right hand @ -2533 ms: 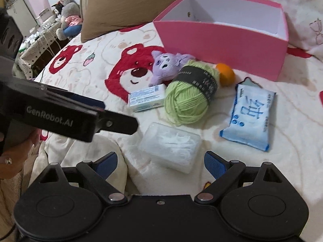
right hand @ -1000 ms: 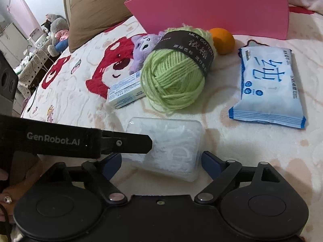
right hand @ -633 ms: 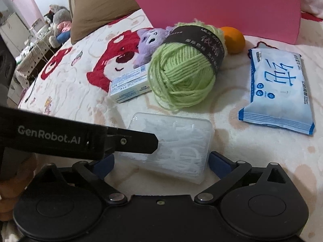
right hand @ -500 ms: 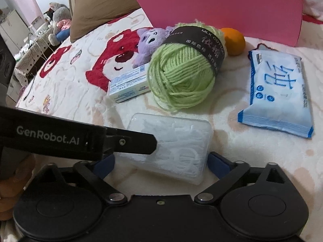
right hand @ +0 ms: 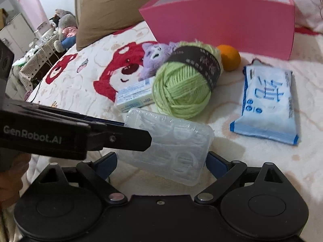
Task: Organize objects
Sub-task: 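Lift the floss box with the left gripper and carry it into the pink box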
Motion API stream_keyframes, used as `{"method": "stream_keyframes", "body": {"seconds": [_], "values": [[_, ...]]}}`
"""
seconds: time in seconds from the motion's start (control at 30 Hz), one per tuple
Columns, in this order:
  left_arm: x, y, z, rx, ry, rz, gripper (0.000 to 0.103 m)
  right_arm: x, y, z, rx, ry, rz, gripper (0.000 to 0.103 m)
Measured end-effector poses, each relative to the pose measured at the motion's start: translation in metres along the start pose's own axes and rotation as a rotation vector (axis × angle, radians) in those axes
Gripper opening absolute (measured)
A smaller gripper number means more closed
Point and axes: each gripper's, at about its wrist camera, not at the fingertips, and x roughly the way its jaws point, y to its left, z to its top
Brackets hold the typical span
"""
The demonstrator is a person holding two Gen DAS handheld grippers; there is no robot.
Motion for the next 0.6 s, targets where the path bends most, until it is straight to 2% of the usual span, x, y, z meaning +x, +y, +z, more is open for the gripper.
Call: {"method": "stream_keyframes", "body": {"seconds": [0.1, 0.3, 0.37, 0.4, 0.47, 0.53, 0.6], "values": [[-0.003, 0.001, 0.000, -0.015, 0.001, -0.009, 0.038, -0.010, 0.001, 0.002, 0.004, -0.016, 0.000, 0.096], [-0.022, 0.000, 0.005, -0.042, -0.046, -0.046, 0.038, -0.030, 0.008, 0.009, -0.015, -0.056, -0.016, 0.095], [-0.030, -0.003, 0.009, -0.037, -0.069, -0.035, 0.038, -0.037, 0.012, 0.013, -0.022, -0.067, -0.019, 0.094], [-0.035, -0.005, 0.011, -0.024, -0.085, -0.018, 0.038, -0.042, 0.014, 0.015, -0.032, -0.072, -0.023, 0.089], [-0.043, -0.004, 0.015, -0.035, -0.100, -0.034, 0.037, -0.047, 0.018, 0.021, -0.048, -0.062, -0.030, 0.082], [-0.049, -0.002, 0.021, -0.048, -0.103, -0.050, 0.038, -0.052, 0.020, 0.026, -0.050, -0.071, -0.035, 0.082], [-0.053, -0.004, 0.025, -0.038, -0.104, -0.015, 0.038, -0.054, 0.020, 0.030, -0.054, -0.082, -0.033, 0.078]]}}
